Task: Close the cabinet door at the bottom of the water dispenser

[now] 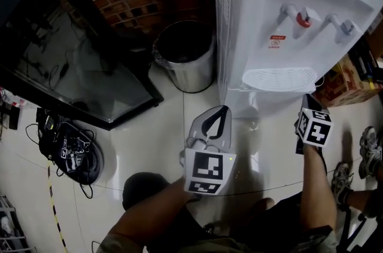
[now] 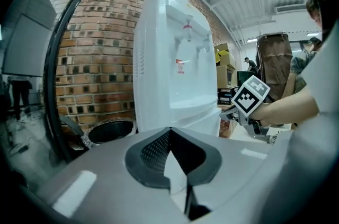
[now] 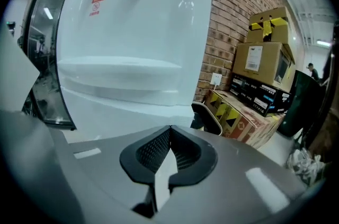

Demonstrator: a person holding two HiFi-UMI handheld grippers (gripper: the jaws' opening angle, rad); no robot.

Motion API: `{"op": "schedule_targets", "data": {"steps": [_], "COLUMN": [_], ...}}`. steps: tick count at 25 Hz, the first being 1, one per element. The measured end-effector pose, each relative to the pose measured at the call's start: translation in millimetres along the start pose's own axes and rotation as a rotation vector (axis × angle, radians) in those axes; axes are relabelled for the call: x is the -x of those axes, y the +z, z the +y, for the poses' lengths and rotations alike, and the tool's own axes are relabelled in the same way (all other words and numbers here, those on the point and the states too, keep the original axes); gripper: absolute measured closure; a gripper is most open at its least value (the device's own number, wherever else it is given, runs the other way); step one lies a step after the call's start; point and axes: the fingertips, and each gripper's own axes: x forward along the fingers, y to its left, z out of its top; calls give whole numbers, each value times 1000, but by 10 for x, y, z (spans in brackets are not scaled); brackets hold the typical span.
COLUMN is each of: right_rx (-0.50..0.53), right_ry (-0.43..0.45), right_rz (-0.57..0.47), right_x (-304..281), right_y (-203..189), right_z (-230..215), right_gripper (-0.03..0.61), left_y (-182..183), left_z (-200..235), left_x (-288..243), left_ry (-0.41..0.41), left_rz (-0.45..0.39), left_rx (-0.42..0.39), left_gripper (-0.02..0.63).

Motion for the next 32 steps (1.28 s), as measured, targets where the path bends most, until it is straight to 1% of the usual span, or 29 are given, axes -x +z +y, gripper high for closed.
{"op": "schedule_targets", "data": {"steps": [3,6,10,13,16,20,23,26,29,32], "right_rx": [-34,-54,-80,-92,-90,-57,-36,-52,-65,-42], "right_ry": [23,17,41,55,102,144,165,184,199,231], "right_rz": [-18,-21,-18,-34,-90,-201,-294,-385,-445,-463], "right_x": [-154,-190,-170,-52,230,753,1199,1676,2099,2392], "right_y": [58,78,93,150,312,574,724,861,931,931], "right_z": [45,55,71,111,274,523,692,804,928,1135], "right_gripper": [577,575,577,577,577,578,578,578,578,578], "left_y": [-2,0,21,33,58,134,230,326,364,398], "left_z": [52,73,56,2,-15,-19,-59,-55,51,215], "left_x": [-6,-11,-17,-13,46,213,429,709,1017,1284], "left_ry": [21,30,24,10,-3,-23,-51,-63,-49,-14], "left_rz": [5,8,5,0,-8,-34,-66,-98,-107,-113], "left_rx": [-2,-7,-11,-17,-16,-6,-11,-33,-30,-28], "left_gripper": [614,614,614,614,614,614,614,614,614,614]}}
